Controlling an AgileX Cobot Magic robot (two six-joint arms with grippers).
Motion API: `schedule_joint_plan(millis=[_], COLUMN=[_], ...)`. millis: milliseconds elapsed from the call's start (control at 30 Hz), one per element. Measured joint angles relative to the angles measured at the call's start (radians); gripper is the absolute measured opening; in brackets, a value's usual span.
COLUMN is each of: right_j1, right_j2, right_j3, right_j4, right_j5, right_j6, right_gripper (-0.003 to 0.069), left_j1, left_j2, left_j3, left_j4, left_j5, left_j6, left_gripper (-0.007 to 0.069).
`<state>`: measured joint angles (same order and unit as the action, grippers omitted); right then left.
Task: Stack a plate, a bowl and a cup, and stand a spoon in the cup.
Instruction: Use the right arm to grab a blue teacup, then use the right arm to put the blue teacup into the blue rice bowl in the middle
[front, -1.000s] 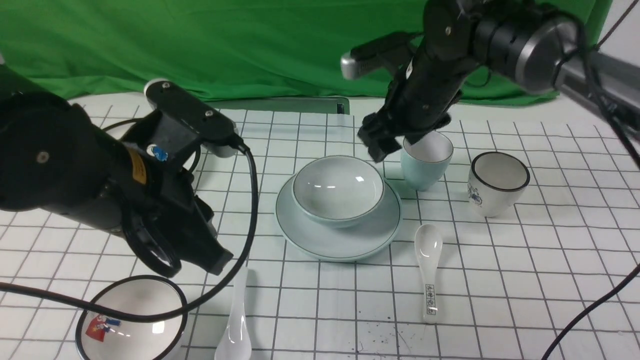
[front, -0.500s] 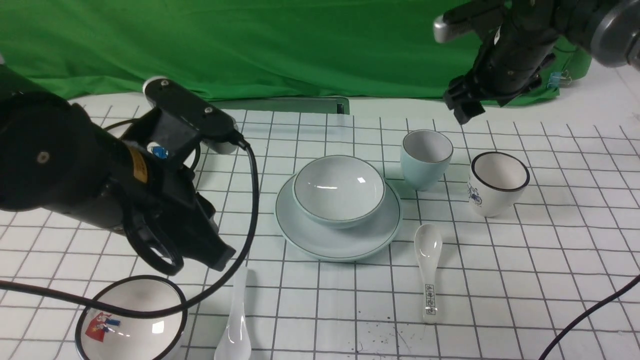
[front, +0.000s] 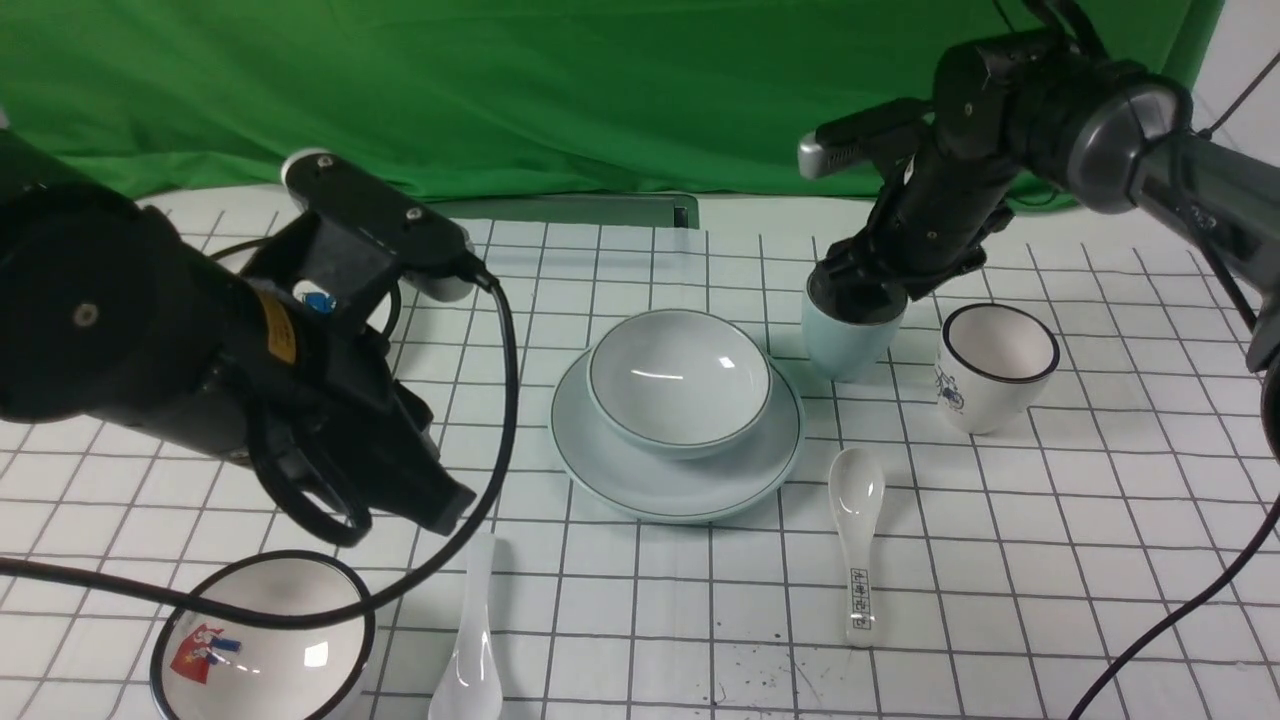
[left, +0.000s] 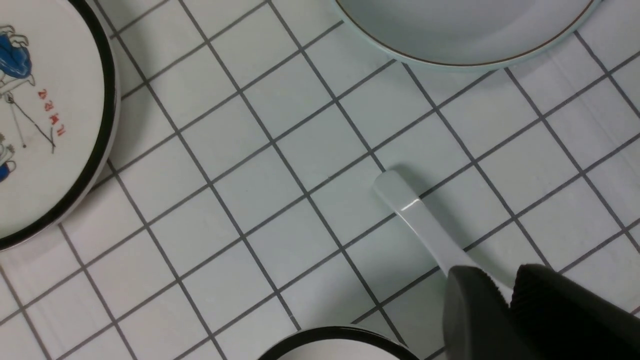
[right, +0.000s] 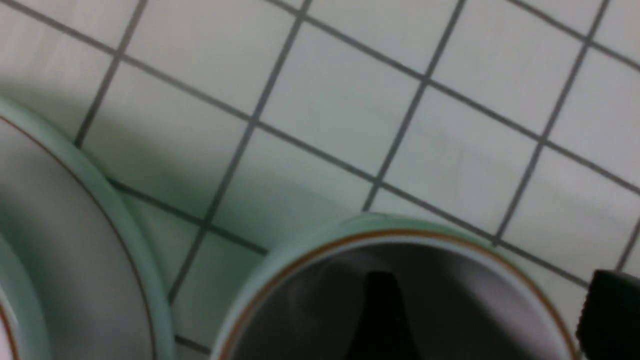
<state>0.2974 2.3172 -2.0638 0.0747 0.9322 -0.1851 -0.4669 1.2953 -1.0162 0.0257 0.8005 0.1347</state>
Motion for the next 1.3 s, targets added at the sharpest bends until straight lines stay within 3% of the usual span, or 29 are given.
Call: schedule_joint_plan(millis=[33, 100, 133, 200, 400, 533, 667, 867, 1200, 1300], right_j1=[0.000, 0.000, 0.000, 0.000, 0.007, 0.045, 0.118, 0.201, 0.209, 0.209], right_j2=[0.000, 0.000, -0.002, -0.011, -0.105, -0.151, -0.136, -0.070, 0.008, 0.008], right_j3=[0.000, -0.003, -0.008, -0.024, -0.112, -0.123, -0.092, -0.080, -0.080, -0.085], right_j4=[0.002, 0.030, 0.041, 0.059, 0.156, 0.214, 0.224, 0.202, 0.135, 0.126], right_j5=[0.000, 0.008, 0.013, 0.039, 0.167, 0.258, 0.247, 0.155, 0.110, 0.124], right_j6=[-0.003, -0.028, -0.034, -0.054, -0.116, -0.150, -0.155, -0.149, -0.065, -0.052], right_gripper=[0.0418, 0.0208, 0.0141, 0.0079, 0.0082, 0.0082, 0.0082, 0.0082, 0.0095, 0.0184], left_j1=[0.000, 0.000, 0.000, 0.000, 0.017, 0.113, 0.198, 0.212, 0.212, 0.212], left_j2=[0.000, 0.000, 0.000, 0.000, -0.004, -0.011, -0.011, -0.011, -0.011, -0.011], left_j3=[0.000, 0.000, 0.000, 0.000, 0.000, 0.000, 0.000, 0.000, 0.000, 0.000], left_j4=[0.000, 0.000, 0.001, 0.014, 0.131, 0.119, 0.057, 0.035, 0.030, 0.018], left_j5=[0.000, -0.002, -0.002, -0.002, 0.000, 0.000, 0.006, 0.016, 0.036, 0.037], left_j6=[0.000, 0.000, 0.000, -0.001, -0.152, -0.203, -0.159, -0.126, -0.124, -0.124], left_gripper=[0.0062, 0.0062, 0.0062, 0.0062, 0.0062, 0.0062, 0.0064, 0.0076, 0.0129, 0.0162])
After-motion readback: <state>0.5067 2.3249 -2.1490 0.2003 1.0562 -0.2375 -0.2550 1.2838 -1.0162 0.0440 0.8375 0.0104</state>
